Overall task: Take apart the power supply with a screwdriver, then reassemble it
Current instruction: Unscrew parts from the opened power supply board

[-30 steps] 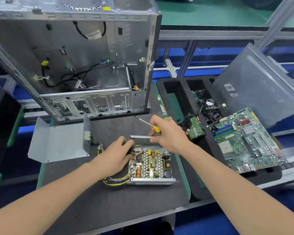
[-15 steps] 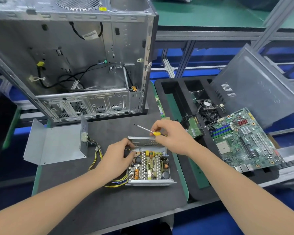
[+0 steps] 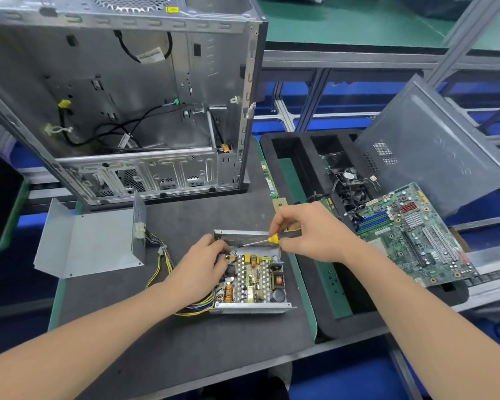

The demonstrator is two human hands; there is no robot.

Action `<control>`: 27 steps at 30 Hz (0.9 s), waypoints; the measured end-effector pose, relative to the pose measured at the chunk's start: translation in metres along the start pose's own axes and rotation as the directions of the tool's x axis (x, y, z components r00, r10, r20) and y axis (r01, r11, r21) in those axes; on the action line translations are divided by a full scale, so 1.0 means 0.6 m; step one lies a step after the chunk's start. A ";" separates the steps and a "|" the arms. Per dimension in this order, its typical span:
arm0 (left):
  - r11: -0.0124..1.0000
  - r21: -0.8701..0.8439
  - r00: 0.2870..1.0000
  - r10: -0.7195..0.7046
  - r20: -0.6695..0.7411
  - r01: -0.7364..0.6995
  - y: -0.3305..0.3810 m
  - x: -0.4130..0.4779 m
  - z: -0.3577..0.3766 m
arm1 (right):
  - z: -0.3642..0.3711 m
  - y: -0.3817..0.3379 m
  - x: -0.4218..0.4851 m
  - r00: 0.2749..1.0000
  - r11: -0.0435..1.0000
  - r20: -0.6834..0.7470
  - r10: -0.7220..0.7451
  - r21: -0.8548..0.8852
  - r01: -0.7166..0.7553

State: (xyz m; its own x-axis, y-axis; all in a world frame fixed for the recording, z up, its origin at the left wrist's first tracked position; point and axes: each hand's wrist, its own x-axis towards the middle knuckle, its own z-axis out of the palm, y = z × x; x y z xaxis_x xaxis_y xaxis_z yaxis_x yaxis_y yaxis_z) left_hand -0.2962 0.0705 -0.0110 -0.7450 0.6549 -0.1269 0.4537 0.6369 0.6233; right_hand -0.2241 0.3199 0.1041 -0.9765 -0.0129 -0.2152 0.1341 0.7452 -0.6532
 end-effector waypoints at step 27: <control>0.941 0.329 0.996 0.083 0.018 -0.084 0.023 0.003 0.007 | 0.064 -0.030 0.010 0.977 0.986 -0.171 -0.129 -0.131 0.107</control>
State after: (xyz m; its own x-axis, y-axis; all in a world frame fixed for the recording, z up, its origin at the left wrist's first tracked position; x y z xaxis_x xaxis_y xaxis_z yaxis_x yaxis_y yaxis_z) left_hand -0.2891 0.0823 -0.0057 -0.6960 0.7125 -0.0886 0.6503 0.6778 0.3431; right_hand -0.2258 0.2809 0.0866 -1.0000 0.0057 -0.0018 0.0057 0.8204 -0.5718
